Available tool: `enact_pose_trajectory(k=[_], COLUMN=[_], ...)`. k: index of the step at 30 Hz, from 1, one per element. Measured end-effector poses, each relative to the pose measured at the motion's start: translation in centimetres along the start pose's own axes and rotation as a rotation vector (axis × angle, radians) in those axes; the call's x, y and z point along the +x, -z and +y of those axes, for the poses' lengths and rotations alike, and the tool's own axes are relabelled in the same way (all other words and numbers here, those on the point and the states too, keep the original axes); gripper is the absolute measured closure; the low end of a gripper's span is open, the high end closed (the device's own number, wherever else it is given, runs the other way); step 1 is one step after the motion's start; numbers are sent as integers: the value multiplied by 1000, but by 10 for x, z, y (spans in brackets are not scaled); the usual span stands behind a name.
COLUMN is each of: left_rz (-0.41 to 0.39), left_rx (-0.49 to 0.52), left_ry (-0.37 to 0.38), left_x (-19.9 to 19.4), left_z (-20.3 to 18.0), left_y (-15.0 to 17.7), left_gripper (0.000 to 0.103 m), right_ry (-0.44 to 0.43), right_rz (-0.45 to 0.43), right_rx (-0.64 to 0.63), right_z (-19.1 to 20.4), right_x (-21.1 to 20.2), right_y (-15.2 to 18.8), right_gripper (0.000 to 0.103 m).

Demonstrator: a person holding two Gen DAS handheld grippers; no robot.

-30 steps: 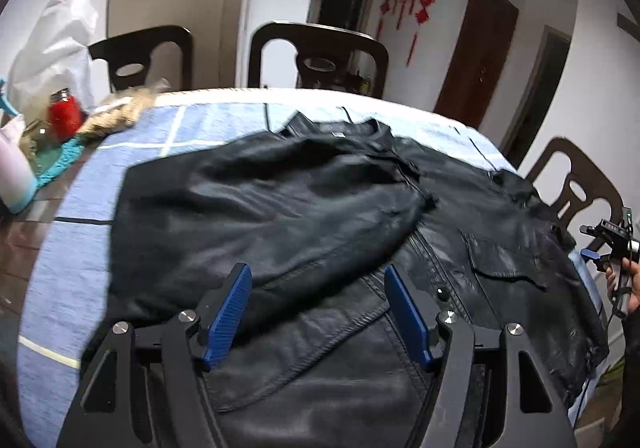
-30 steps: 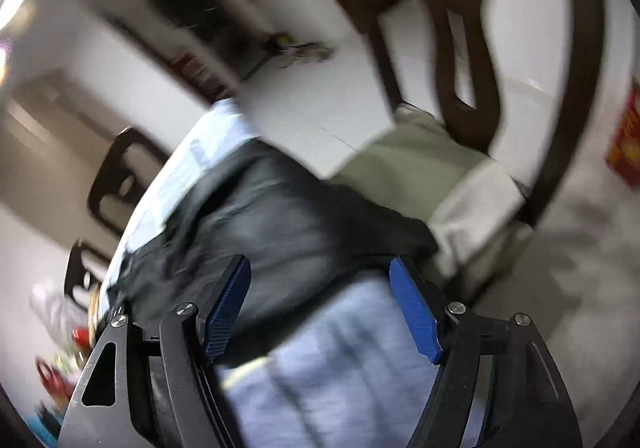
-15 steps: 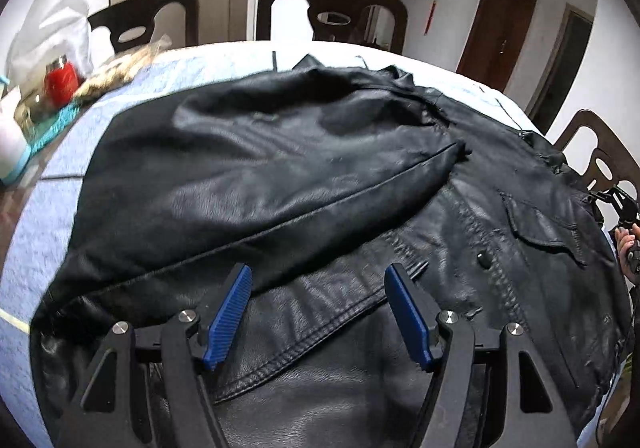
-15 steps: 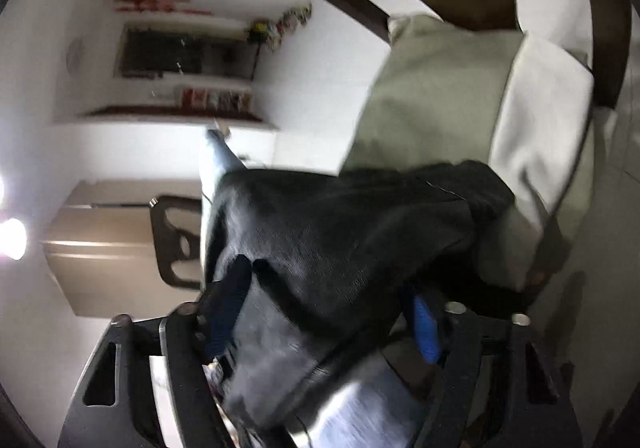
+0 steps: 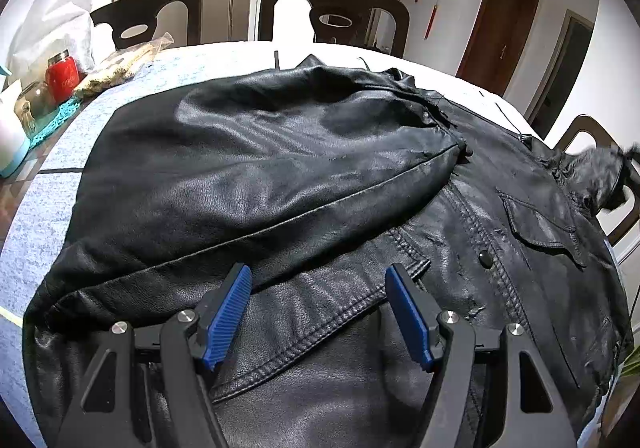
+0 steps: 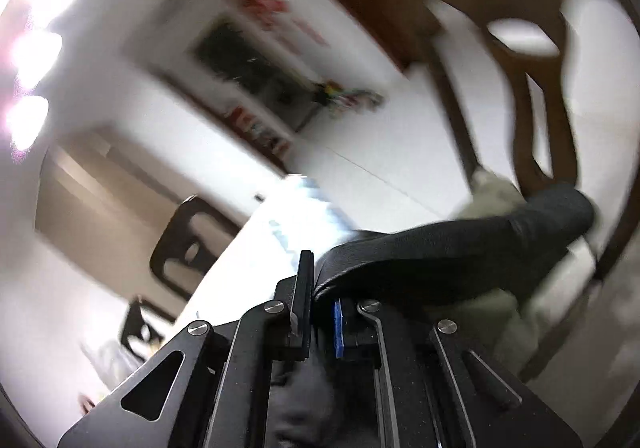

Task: Fold large clothes
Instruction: 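Grasp the other sleeve cuff with the right gripper, then fold the held sleeve across the jacket front with the right gripper, release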

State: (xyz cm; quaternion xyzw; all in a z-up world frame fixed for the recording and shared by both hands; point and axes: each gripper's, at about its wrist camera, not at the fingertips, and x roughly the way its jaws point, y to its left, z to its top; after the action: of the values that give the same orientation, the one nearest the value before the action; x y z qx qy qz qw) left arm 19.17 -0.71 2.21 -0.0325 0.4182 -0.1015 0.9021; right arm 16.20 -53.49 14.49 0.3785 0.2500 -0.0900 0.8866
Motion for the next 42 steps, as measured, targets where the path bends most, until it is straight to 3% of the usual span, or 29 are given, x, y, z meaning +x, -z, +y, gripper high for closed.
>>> enact_pose_trajectory(k=[3, 7, 9, 11, 12, 13, 16, 19, 22, 23, 25, 27, 32, 37, 41, 42], left_rz=[-32, -83, -103, -121, -126, -129, -141, -151, -158, -158, -152, -133, -112, -111, -100, -100], left_rx=[1, -2, -11, -23, -31, -41, -57, -56, -52, -50, -45, -42, -25, -40, -67, -69], left_ry=[25, 28, 23, 5, -2, -9, -32, -37, -18, -8, 12, 27, 49, 39, 37, 39], left_x=[-13, -32, -41, -50, -53, -56, -67, -71, -69, -67, -61, -54, -45, -47, -44, -43], left_z=[-3, -3, 3, 11, 16, 21, 34, 36, 33, 31, 25, 21, 11, 17, 23, 23], left_y=[-3, -10, -12, -13, -13, -12, -9, -11, -14, -15, -15, -12, -8, -4, -1, 0], left_gripper=[32, 32, 32, 32, 32, 32, 32, 32, 32, 32, 31, 32, 32, 32, 31, 32], right_ry=[-48, -123, -195, -241, -249, -249, -268, -308, -337, -331, -293, -244, -224, -133, -139, -138], right_rz=[9, 112, 259, 419, 480, 539, 645, 637, 570, 528, 459, 394, 410, 346, 416, 428], right_rx=[-209, -480, -615, -691, -711, -727, -710, -655, -536, -464, -375, -295, -62, 2, -72, -103], right_z=[81, 179, 219, 233, 235, 232, 216, 202, 182, 167, 148, 128, 80, 64, 80, 85], right_x=[-1, 22, 50, 85, 97, 108, 125, 113, 93, 85, 75, 69, 70, 72, 91, 93], right_y=[17, 75, 127, 175, 195, 215, 251, 248, 216, 199, 181, 163, 151, 148, 155, 157], right_gripper=[95, 94, 90, 77, 64, 58, 56, 54, 54, 54, 43, 42, 42, 42, 42, 47])
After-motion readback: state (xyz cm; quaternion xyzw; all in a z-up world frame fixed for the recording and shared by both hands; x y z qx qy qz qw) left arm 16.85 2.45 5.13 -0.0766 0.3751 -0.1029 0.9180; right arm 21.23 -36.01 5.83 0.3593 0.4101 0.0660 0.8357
